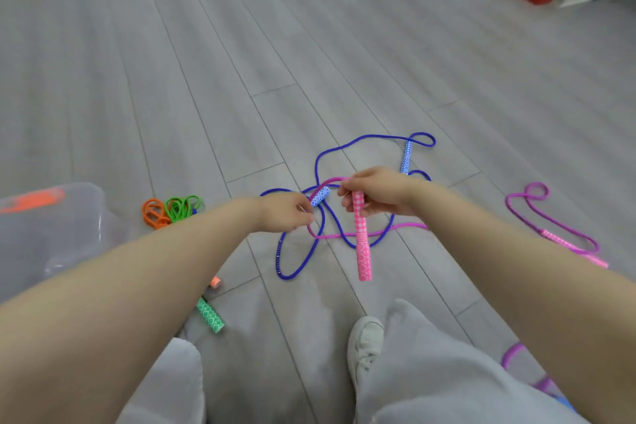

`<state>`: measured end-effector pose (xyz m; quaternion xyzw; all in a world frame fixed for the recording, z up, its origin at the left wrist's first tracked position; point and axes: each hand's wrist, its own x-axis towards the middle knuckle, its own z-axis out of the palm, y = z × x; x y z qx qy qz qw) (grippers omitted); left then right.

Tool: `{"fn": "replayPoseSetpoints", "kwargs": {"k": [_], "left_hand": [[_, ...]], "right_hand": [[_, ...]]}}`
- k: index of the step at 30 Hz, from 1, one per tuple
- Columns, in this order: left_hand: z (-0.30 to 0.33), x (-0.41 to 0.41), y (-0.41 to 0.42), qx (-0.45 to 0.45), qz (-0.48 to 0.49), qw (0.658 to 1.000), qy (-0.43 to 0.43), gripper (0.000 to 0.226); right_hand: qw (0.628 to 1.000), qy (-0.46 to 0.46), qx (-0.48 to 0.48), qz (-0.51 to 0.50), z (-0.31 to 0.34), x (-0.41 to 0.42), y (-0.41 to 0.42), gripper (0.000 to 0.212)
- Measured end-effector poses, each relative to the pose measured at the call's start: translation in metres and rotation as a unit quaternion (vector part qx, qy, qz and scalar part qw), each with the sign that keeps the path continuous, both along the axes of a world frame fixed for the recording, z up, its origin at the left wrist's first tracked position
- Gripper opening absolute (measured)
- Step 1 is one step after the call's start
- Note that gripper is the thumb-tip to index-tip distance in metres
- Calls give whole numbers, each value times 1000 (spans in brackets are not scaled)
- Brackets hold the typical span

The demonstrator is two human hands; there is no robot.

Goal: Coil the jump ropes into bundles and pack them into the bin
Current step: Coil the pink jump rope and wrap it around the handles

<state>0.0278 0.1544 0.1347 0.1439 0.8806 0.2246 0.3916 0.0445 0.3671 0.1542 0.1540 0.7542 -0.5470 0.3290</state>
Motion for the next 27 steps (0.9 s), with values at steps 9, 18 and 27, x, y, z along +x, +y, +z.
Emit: {"fn": "replayPoseSetpoints", "kwargs": {"k": [9,18,27], "left_hand": [[121,39,13,387,312,867,-35,20],[204,97,-40,408,323,842,144,27],[233,147,-64,572,289,764,81,26]], "right_hand": [[978,171,0,-121,127,17,-81,18],[947,298,47,-109,214,82,-124,22],[950,308,43,18,174,136,-124,14]]}}
